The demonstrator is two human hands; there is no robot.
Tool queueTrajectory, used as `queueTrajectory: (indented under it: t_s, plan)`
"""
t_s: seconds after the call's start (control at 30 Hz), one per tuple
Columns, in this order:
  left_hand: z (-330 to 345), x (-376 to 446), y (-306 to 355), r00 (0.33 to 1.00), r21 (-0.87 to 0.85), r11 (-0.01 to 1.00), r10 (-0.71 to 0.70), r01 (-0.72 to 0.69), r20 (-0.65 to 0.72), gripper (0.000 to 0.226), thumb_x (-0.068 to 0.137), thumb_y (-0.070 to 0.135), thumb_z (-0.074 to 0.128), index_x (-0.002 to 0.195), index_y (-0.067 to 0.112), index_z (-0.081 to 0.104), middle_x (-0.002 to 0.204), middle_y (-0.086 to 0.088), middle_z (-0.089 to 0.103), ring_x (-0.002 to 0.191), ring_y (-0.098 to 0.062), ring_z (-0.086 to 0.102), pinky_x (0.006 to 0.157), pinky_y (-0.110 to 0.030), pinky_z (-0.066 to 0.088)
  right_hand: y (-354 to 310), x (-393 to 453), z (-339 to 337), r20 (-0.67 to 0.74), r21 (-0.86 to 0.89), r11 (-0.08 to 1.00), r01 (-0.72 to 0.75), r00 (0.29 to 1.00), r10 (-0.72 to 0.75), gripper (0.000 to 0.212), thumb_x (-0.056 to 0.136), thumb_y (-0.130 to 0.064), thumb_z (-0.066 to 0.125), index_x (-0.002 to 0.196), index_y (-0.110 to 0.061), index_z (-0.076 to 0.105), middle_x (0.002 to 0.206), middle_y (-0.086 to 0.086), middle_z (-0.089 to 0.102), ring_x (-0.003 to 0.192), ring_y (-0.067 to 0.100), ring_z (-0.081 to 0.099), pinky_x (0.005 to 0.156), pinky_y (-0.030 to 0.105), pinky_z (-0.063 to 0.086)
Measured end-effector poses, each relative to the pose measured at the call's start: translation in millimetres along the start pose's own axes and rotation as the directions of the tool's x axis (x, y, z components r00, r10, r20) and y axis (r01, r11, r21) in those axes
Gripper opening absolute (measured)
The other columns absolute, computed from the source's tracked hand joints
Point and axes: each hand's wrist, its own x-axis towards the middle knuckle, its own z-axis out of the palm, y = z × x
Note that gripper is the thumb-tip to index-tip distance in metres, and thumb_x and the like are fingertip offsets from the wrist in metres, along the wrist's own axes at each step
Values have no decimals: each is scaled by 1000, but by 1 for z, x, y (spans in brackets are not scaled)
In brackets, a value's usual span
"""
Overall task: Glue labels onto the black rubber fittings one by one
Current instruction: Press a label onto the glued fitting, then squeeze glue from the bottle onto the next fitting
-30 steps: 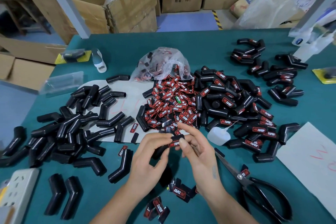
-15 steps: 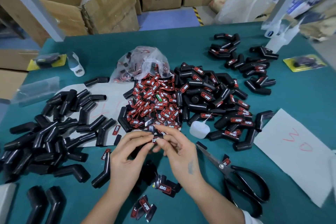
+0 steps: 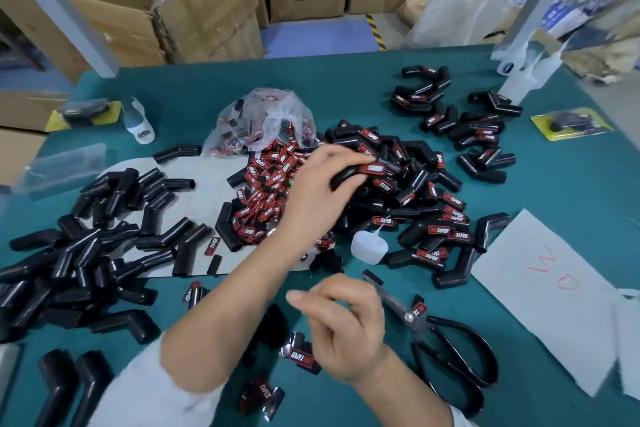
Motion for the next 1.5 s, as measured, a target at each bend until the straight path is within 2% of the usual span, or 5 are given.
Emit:
queueTrajectory:
  t_s: [0.4, 0.77, 0.93, 1.07, 1.5]
  plan:
    - [-142, -119, -81, 969, 594, 776, -91, 214, -231, 20, 96, 3, 70, 111, 14, 77, 108, -6, 62, 103, -30, 56, 84, -46, 52, 48, 28, -98, -78, -229, 637, -736, 666, 742, 71, 76, -53, 80, 138, -44, 47, 136, -3, 53, 114, 6, 59, 88, 28, 52]
    - [-147, -143, -104, 937, 793, 507, -262, 337, -231, 37, 96, 37, 73, 117, 6, 73, 109, -12, 58, 103, -36, 53, 89, -47, 44, 61, 13, -72, 266, -688, 530, -496, 506, 820, 20, 96, -37, 67, 115, -31, 60, 108, -3, 67, 92, 25, 59, 70, 40, 43]
    - [-136, -139, -77, 894, 184, 903, -319, 387, -315, 24, 98, 28, 71, 119, 19, 71, 113, 1, 68, 105, -21, 62, 91, -32, 48, 48, 21, -75, 158, -288, 501, -816, 476, 865, 29, 92, -55, 66, 116, -41, 59, 109, -16, 71, 99, 11, 68, 76, 27, 55]
    - [-96, -138, -46, 892, -780, 508, -432, 364, 136, 27, 100, 23, 68, 127, 25, 71, 117, -10, 74, 97, -25, 75, 83, -30, 59, 35, 18, -69, 319, 259, 426, -867, 493, 810, 45, 93, -58, 71, 134, -42, 62, 127, 5, 74, 119, 25, 72, 95, 35, 60]
    - [-74, -150, -53, 934, -789, 557, -352, 259, 58, 28, 97, 21, 76, 120, 14, 62, 126, -24, 68, 80, -22, 64, 60, -28, 53, 32, 20, -63, 272, 435, 306, -847, 447, 852, 24, 87, -22, 76, 108, -31, 73, 90, 1, 67, 70, 12, 56, 69, 19, 54]
